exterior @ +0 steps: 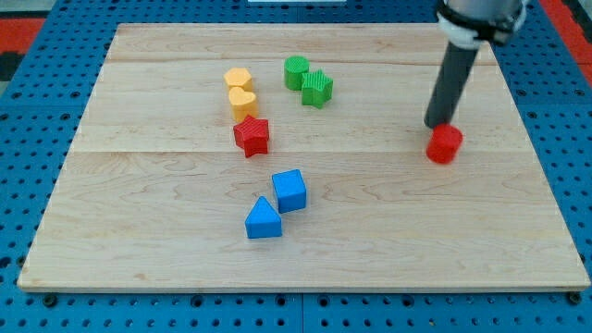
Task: Push the red star into red circle
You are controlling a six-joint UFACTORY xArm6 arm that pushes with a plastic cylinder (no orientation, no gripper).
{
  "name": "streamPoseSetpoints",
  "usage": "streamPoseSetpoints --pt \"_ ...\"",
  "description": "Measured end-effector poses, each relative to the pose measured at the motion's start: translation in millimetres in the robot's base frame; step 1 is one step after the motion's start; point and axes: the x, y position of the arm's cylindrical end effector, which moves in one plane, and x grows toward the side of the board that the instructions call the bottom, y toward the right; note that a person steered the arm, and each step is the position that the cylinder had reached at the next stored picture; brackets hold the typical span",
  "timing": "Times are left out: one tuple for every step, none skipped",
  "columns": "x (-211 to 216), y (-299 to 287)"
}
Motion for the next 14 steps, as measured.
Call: streamPoseSetpoints --pt "33 6" --pt "100 8" --pt "108 8" --pt "45 -22" --pt "-17 -60" --pt "-26 -145" --pt "-21 -232" --pt "-21 -300" --pt "-19 -364" --pt "2 -409" --pt "39 -390" --pt "15 -346" --pt "-12 -276" --pt "-12 -220"
